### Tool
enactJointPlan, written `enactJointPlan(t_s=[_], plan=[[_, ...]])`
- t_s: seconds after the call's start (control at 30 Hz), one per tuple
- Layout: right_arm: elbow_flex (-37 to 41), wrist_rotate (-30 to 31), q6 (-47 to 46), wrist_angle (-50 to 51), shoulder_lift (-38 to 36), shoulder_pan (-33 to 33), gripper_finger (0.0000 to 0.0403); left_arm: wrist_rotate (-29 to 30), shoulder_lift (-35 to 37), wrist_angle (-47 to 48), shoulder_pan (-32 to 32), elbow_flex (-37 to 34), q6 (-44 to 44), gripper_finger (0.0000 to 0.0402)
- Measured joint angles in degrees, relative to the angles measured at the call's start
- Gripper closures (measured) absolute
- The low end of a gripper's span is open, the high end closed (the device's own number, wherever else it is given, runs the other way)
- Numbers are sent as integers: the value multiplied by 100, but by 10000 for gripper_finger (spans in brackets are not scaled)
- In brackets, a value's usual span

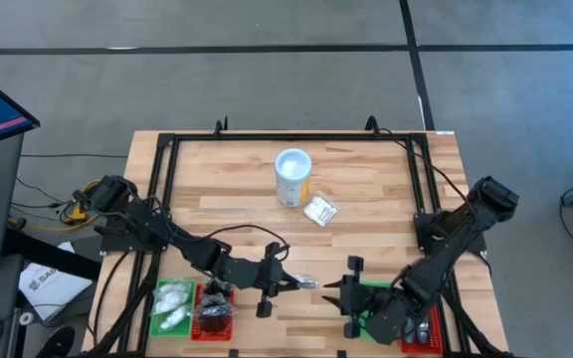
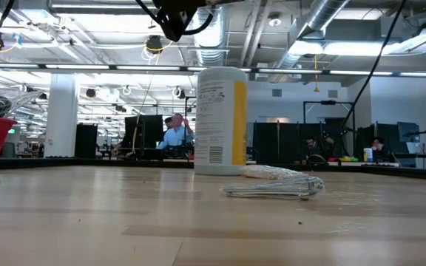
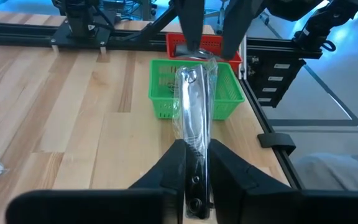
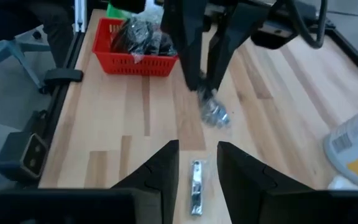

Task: Pick & Place Travel size toiletries
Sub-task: Put the nail cutter into the right green bin

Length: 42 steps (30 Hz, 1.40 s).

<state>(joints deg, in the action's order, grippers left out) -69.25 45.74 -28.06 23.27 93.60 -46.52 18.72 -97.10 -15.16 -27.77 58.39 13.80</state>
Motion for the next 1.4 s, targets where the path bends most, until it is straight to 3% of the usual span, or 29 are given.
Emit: enactJointPlan(t_s=[0.43,0.97,1.4], plan=[[0,-81,322,-54,-2,171,297,-68,0,-6,0,0,-2,364],[0,-85,978,-521,15,459,188,-72,-2,-246,1,0,-4,359],[0,-111,1069,-579,20,457,189,-74,-2,-511,91,0,-48,362]])
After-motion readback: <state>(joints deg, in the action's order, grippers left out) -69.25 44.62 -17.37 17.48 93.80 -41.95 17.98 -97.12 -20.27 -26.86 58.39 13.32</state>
